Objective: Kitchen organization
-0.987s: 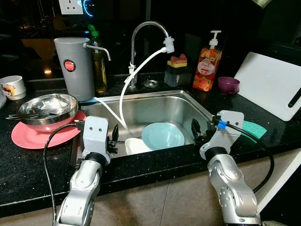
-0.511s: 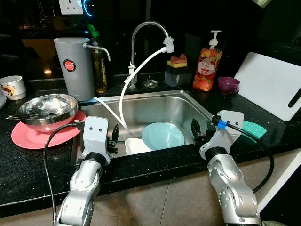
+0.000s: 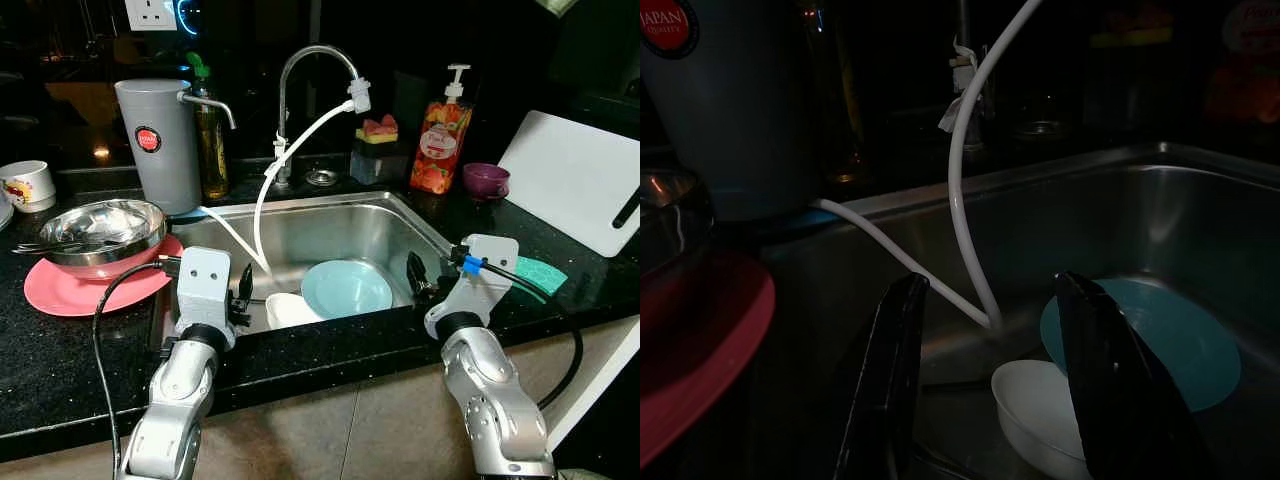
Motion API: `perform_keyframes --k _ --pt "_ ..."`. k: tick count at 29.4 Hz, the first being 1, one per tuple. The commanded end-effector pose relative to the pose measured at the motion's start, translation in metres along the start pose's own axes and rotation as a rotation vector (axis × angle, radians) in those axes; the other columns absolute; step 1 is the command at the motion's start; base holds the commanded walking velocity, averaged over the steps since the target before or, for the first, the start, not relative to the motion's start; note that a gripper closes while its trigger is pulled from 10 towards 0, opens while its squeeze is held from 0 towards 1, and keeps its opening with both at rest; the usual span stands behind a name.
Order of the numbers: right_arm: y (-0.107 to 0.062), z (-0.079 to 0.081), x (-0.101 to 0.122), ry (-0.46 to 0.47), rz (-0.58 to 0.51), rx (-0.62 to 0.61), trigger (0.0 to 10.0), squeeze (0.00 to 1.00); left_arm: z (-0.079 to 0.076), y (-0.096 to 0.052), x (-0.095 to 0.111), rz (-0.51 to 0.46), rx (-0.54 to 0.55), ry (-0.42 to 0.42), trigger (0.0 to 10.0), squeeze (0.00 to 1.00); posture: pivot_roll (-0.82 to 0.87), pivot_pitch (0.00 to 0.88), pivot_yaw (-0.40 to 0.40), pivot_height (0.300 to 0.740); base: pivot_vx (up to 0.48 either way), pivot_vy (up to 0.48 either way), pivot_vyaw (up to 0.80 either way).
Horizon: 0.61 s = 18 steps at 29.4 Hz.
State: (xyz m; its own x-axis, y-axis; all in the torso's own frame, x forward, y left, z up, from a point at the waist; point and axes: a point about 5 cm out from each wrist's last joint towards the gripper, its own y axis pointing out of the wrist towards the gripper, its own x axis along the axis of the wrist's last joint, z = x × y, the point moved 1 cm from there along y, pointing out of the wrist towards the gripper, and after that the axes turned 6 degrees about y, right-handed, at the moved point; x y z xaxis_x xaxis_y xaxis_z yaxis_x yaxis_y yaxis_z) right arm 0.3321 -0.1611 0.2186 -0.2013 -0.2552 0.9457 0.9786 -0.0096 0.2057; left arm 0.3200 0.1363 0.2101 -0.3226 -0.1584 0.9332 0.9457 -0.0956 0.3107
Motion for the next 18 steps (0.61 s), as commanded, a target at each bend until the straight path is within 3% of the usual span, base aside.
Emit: perform_keyframes --k 1,18 --pt "0.0007 -0.0015 -0.001 0.008 0.002 -0.006 10.0 0.0 -0.002 -0.0013 -0.0039 0.015 -0.001 -0.008 10.0 0.0 0.08 0.051 -0.042 0.74 0.0 0.0 0.0" --pt "0.0018 -0.0003 -0.0003 0.005 0.003 0.002 10.0 0.0 -0.0019 -0.0009 -0.004 0.013 0.004 -0.008 10.0 0.0 0.08 0.045 -0.05 0.74 0.0 0.0 0.0"
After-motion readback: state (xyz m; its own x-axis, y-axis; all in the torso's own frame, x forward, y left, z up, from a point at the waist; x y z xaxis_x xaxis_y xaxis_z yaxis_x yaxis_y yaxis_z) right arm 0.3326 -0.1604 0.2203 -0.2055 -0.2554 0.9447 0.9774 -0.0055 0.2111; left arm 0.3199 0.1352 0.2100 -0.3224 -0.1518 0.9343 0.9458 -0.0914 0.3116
